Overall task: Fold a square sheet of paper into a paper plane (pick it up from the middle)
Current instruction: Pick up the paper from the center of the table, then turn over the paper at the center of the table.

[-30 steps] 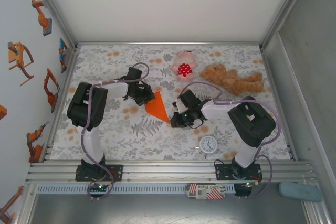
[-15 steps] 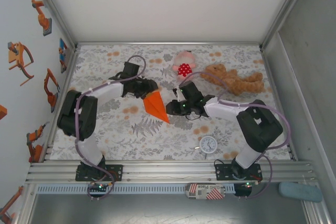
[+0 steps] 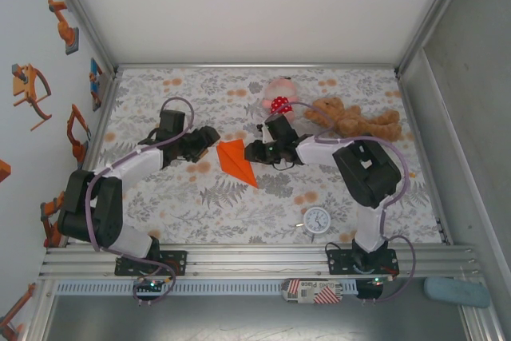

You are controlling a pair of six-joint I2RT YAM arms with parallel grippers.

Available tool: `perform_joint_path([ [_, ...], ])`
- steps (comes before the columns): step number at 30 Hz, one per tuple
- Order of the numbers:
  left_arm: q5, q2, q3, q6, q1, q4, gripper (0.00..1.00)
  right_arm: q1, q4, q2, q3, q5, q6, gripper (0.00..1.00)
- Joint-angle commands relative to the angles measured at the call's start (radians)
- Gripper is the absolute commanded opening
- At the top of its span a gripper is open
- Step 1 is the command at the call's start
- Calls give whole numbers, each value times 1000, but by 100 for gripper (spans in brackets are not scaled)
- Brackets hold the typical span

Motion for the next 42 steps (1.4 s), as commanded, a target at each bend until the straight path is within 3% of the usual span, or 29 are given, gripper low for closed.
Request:
perform_joint_path([
  [1,7,-25,-8,-26,8,36,66,-2,1,34,49,-21,-27,32],
  [6,13,-12,-10,-35,8,51,66,-2,12,74,82,-60,-38,27],
  [17,31,-35,-12,-37,15,76,67,-11,134,2,28,-91,-21,2],
  [25,141,-112,-23,-124,11,294,68,-58,291,-179,-59,-122,82,0],
  [32,240,-129,-5,-146,-54,493,71,-96,395,-324,-95,-140,196,0],
  [42,314,-89,-10,-210,-99,741,67,-129,562,-382,-122,-204,369,0],
])
